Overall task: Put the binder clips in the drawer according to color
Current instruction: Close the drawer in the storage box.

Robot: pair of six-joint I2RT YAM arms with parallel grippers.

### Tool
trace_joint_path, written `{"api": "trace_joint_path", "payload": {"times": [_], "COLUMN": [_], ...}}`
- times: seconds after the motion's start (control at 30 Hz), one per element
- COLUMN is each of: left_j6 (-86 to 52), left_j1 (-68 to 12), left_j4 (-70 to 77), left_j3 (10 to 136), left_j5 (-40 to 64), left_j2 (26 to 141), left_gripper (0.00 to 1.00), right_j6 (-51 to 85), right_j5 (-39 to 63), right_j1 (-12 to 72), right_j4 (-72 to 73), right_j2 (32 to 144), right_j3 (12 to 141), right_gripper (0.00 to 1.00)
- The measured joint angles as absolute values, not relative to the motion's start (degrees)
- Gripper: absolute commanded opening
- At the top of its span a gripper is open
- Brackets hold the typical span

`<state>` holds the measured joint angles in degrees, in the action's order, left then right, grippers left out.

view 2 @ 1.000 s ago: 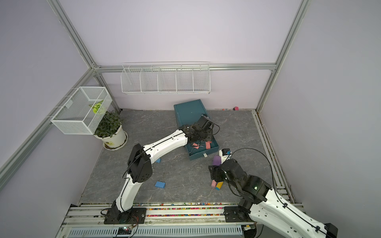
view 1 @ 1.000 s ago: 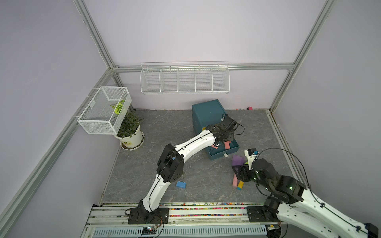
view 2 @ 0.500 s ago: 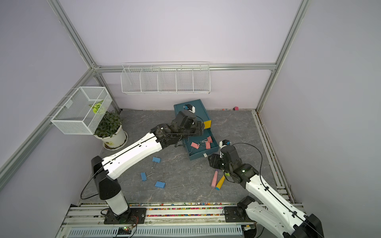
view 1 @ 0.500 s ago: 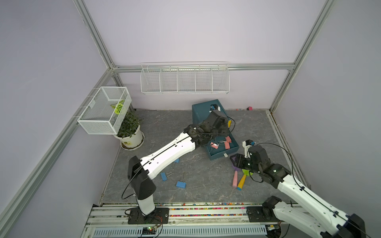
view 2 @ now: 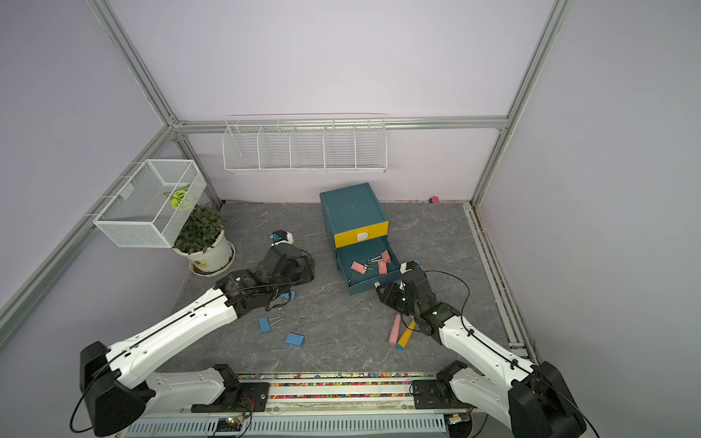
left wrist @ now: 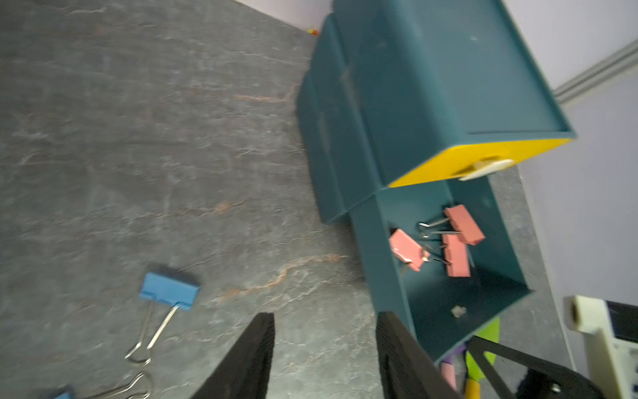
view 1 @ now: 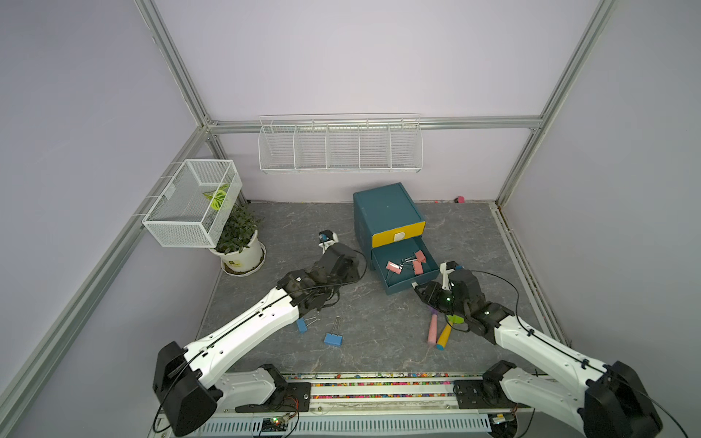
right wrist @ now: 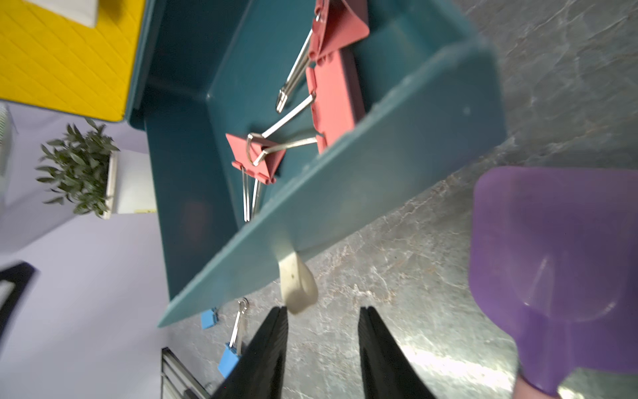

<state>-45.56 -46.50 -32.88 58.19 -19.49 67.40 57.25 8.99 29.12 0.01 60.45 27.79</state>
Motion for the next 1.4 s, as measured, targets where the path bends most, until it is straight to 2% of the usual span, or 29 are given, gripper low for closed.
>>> {"api": "trace_joint_path", "payload": {"times": [0.2, 0.47, 0.8, 0.93, 1.17, 1.4], "left_j6": [-47.6, -49.0, -50.9, -52.1, -53.4, -54.5], "left_j1": [-44.2, -44.1, -44.1, -44.1, -44.1, -44.1], "left_j4": [-32.9, -32.5, -29.7, -29.0, -28.6, -27.1], "left_j3": [49.9, 47.3, 44.5, 42.9, 42.0, 40.7], "left_j5": [-18.8, -17.7, -16.2, -15.2, -13.4, -12.2], "left_j2": [61.0, 59.7, 60.6, 61.6, 62.4, 62.9], "left_gripper": [0.52, 0.51, 0.49, 0.49, 0.47, 0.47], "right_j6": [59.8, 61.6, 63.3, 63.6, 63.5, 63.3], "right_j5": [9.9, 10.6, 10.7, 10.7, 10.7, 10.8], "right_j1": [28.3, 28.2, 28.1, 28.1, 28.1, 28.0], "right_j4": [4.8, 6.7, 7.3, 7.3, 7.6, 10.1], "right_j2": [63.2, 64.2, 64.3, 64.5, 67.4, 75.2], "right_j3": [27.5, 27.4, 27.9, 29.1, 32.2, 36.6], "right_gripper": [0.36, 0.28, 0.05, 0.0, 0.0, 0.0]}}
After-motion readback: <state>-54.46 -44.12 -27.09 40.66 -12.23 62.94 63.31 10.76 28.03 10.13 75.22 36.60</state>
